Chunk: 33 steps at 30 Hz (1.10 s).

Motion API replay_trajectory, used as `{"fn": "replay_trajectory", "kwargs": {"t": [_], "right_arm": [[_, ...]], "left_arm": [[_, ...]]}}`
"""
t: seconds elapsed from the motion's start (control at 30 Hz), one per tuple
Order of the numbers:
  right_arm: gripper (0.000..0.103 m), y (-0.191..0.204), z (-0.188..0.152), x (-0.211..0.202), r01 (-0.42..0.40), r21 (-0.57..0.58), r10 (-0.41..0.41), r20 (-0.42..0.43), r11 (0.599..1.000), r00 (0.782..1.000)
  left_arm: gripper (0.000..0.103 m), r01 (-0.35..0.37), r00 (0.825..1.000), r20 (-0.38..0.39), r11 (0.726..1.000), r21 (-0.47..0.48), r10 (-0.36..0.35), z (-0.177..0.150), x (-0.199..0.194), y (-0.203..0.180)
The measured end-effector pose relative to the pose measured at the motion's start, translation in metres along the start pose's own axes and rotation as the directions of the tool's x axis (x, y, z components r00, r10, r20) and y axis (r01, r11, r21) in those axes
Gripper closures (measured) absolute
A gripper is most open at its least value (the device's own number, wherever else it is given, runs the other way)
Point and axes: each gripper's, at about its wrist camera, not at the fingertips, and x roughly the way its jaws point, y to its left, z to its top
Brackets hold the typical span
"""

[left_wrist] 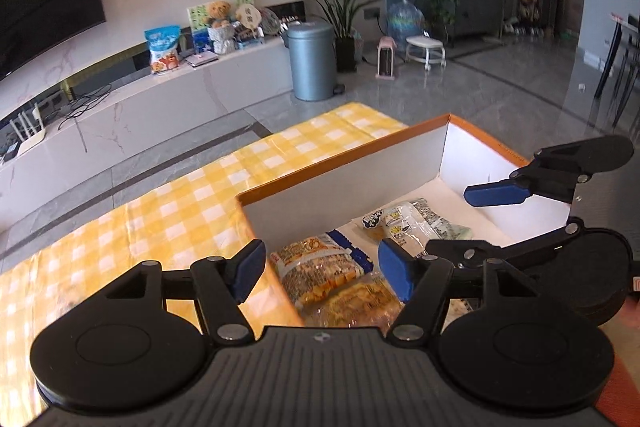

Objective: Organize snacks
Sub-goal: 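Withdraw both tools from the box toward the remaining snacks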

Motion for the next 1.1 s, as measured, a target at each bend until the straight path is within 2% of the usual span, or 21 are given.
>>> {"fn": "replay_trajectory", "kwargs": {"t": [0.1, 0.2, 0.4, 0.5, 0.63, 0.73, 0.87, 0.93, 1.1], "right_arm": [[0.051, 0.014, -0.003, -0.025, 0.000, 0.033, -0.002, 0.075, 0.999, 0.997], [0.038, 0.029, -0.007, -0.046, -0.006, 0.070, -0.003, 0.138, 0.998, 0.990], [0.034, 0.066, -0.019, -0.074, -0.041, 0.131, 0.014, 0.201, 0.991, 0.980], [0.034, 0.083, -0.030, -0.081, -0.085, 0.183, 0.045, 0.212, 0.979, 0.976], [0.034, 0.113, -0.050, -0.078, -0.119, 0.217, 0.079, 0.188, 0.969, 0.979], [0.034, 0.134, -0.068, -0.071, -0.099, 0.213, 0.071, 0.137, 0.972, 0.988], [0.035, 0.151, -0.091, -0.053, -0.067, 0.226, 0.058, 0.047, 0.972, 0.997], [0.042, 0.156, -0.097, -0.042, -0.043, 0.212, 0.044, 0.000, 0.976, 0.999], [0.046, 0.153, -0.106, -0.027, -0.023, 0.216, 0.036, -0.057, 0.976, 0.998]], "left_arm": [[0.025, -0.021, 0.999, 0.032, 0.999, -0.024, 0.022, -0.012, -0.021, 0.005], [0.024, -0.034, 0.998, 0.045, 0.998, -0.059, 0.037, -0.028, -0.039, 0.012], [0.024, -0.056, 0.998, 0.031, 0.982, -0.182, 0.063, -0.071, -0.066, 0.035], [0.024, -0.057, 0.998, 0.017, 0.971, -0.232, 0.062, -0.095, -0.073, 0.047], [0.024, -0.043, 0.999, -0.011, 0.955, -0.293, 0.041, -0.126, -0.080, 0.059], [0.024, -0.043, 0.999, -0.026, 0.949, -0.311, 0.036, -0.143, -0.081, 0.062], [0.024, -0.002, 0.999, -0.039, 0.942, -0.335, -0.012, -0.163, -0.078, 0.064], [0.026, 0.028, 0.999, -0.031, 0.944, -0.329, -0.040, -0.171, -0.076, 0.063], [0.026, 0.071, 0.995, -0.043, 0.959, -0.276, -0.086, -0.183, -0.060, 0.052]]}}
